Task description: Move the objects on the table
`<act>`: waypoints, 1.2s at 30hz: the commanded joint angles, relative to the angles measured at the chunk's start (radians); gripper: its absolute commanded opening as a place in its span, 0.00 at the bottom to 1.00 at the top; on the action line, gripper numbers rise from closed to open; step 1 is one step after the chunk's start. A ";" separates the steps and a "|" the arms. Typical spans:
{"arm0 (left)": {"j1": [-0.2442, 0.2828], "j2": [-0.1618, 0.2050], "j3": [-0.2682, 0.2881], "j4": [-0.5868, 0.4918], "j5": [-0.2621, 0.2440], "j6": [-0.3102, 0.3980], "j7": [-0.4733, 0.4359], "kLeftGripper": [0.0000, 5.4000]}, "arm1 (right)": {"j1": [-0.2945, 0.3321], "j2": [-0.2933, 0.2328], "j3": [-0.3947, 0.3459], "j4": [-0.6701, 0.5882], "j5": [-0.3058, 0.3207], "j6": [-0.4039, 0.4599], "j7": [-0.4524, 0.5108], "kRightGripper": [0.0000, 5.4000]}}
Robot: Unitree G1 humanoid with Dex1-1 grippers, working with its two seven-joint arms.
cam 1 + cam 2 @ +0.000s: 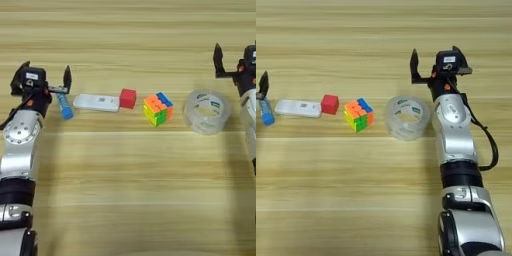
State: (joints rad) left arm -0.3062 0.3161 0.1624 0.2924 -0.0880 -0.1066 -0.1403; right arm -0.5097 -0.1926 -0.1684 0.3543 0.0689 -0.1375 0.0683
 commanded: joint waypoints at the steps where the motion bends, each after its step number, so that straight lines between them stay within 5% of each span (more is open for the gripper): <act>1: 0.048 0.018 -0.030 -0.065 0.031 0.085 -0.019 1.00 | -0.002 -0.004 -0.015 -0.015 0.014 0.023 -0.012 1.00; 12: 0.086 0.044 -0.057 -0.031 0.099 0.195 -0.026 1.00 | -0.012 -0.005 -0.019 -0.011 0.019 0.023 -0.017 1.00; 23: 0.073 -0.010 -0.096 0.058 0.108 0.167 -0.014 1.00 | -0.011 -0.003 -0.020 -0.022 0.020 0.025 -0.021 1.00; 36: 0.089 -0.029 -0.131 0.041 0.134 0.176 -0.019 1.00 | -0.010 0.002 -0.018 -0.042 0.020 0.031 -0.025 1.00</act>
State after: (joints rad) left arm -0.2213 0.2910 0.0373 0.3392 0.0364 0.0649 -0.1581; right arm -0.5099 -0.1925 -0.1854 0.3341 0.0827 -0.1193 0.0498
